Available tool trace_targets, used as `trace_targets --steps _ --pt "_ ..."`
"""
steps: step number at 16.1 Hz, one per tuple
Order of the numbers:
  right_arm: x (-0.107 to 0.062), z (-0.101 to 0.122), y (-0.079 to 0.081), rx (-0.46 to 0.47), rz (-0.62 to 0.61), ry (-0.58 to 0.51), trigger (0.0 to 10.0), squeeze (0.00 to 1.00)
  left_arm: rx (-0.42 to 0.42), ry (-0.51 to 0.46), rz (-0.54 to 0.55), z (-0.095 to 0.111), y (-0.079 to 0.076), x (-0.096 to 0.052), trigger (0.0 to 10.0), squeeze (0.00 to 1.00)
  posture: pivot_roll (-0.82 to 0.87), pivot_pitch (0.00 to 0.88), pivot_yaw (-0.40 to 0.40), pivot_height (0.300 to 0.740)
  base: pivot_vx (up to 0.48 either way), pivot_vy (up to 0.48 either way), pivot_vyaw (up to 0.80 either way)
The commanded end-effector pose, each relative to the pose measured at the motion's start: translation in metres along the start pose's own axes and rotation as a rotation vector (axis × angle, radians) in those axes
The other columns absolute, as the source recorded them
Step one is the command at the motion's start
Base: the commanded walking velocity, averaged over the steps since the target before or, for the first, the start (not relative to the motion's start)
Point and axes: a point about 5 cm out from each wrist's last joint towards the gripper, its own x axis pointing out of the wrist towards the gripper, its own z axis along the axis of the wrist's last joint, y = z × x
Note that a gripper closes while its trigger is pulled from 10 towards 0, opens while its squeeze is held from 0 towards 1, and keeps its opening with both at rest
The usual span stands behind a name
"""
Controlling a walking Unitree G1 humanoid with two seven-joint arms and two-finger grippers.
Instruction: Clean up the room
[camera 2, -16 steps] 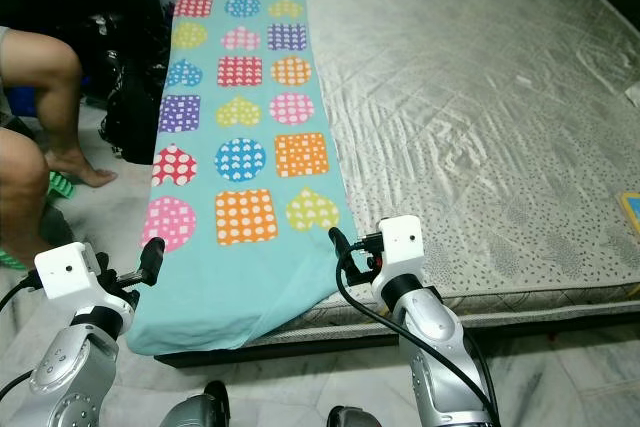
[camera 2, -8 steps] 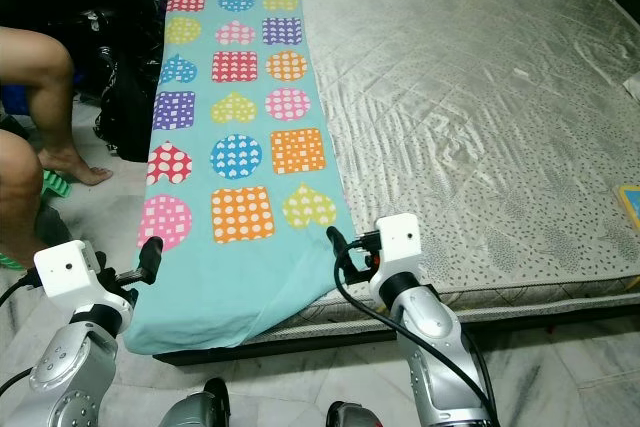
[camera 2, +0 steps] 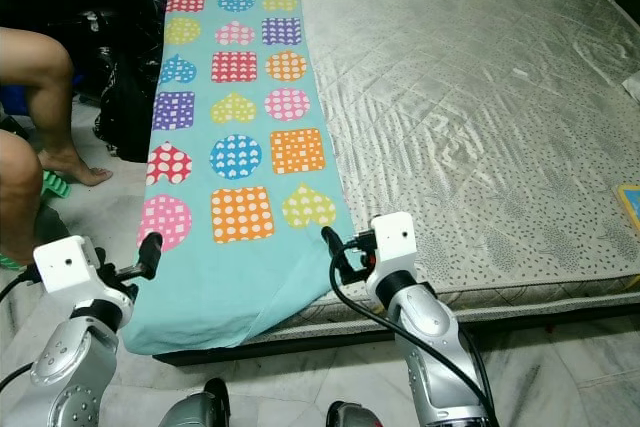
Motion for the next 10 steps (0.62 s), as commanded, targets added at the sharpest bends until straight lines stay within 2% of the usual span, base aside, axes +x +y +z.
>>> trace_targets --steps 1,10 --pt "-0.0004 -0.0032 -0.0001 -0.002 0.001 0.013 10.0 0.00 0.007 0.028 0.026 -0.0056 0.0056 -0.0015 10.0 0.00 -0.06 0.239 -0.031 0.740 0.000 0.000 0.00" --pt "-0.0004 -0.0032 -0.0001 -0.002 0.001 0.013 10.0 0.00 0.007 0.028 0.026 -0.0056 0.0056 -0.0015 10.0 0.00 -0.06 0.239 -0.031 0.740 0.000 0.000 0.00"
